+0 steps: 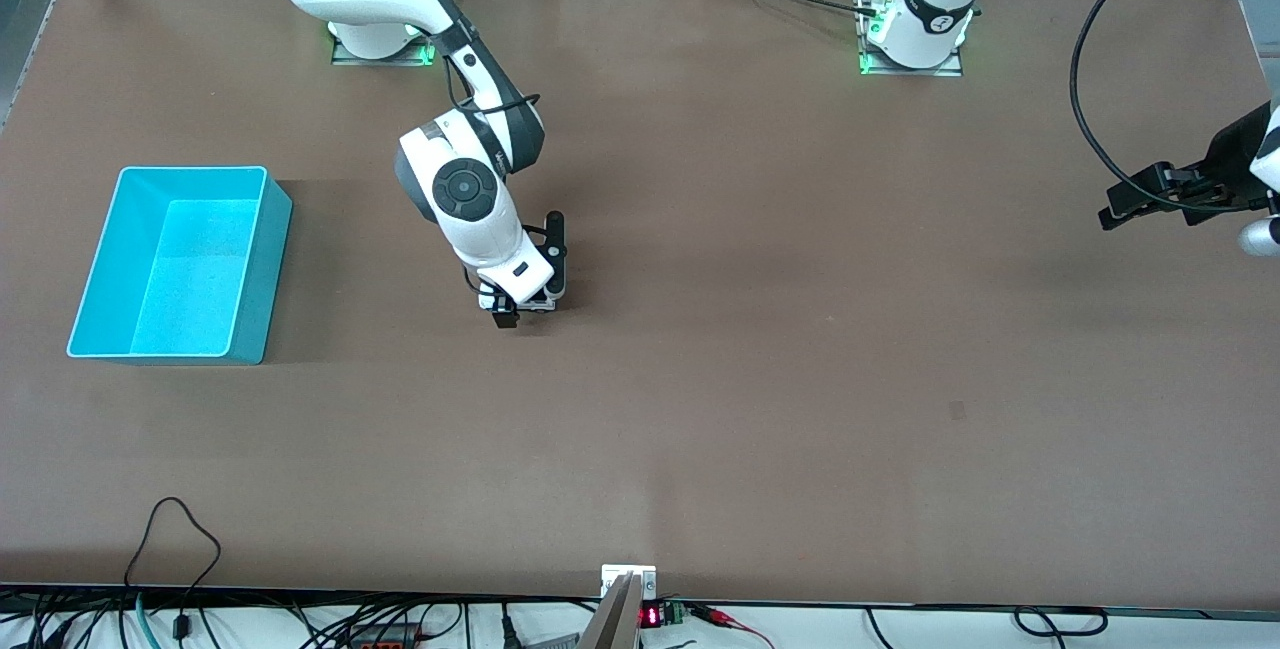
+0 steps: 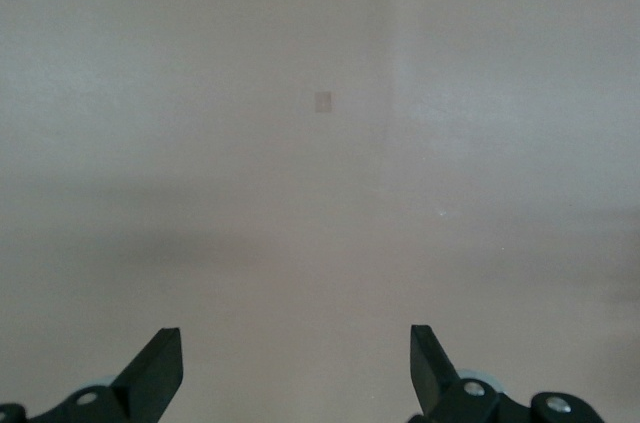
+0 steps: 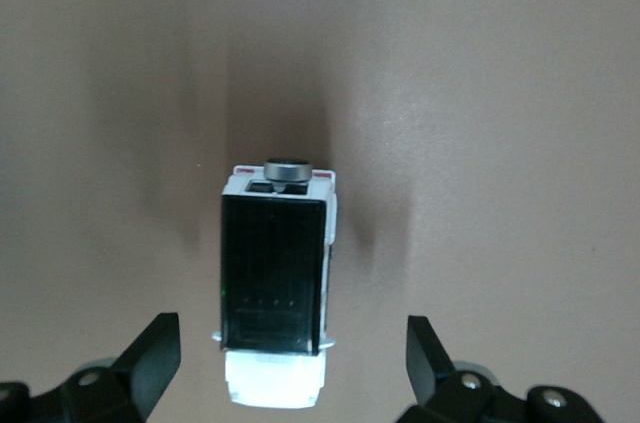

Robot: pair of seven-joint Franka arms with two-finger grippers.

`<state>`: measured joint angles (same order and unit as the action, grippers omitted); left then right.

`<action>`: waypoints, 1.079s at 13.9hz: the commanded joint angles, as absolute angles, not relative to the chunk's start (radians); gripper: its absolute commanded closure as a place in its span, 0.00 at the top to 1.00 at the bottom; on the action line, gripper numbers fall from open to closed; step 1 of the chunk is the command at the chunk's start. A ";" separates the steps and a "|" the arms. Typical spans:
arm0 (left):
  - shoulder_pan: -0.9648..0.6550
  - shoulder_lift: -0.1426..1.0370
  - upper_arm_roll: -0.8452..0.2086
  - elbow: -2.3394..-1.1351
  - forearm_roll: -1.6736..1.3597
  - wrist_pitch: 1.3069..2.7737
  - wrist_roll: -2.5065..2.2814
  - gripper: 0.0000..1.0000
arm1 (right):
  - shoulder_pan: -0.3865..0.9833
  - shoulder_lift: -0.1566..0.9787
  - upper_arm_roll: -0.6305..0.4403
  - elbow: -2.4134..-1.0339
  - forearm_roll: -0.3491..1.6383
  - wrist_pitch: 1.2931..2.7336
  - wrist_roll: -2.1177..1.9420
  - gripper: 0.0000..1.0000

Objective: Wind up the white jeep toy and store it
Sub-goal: 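Lower the right gripper and grasp the white jeep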

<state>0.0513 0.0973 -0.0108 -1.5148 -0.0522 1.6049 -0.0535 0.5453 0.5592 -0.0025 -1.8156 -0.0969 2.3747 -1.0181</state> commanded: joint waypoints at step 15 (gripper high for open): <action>0.049 0.086 -0.009 -1.525 -0.041 1.623 -0.048 1.00 | 0.561 0.635 -0.011 -1.805 -0.110 2.437 -0.986 0.11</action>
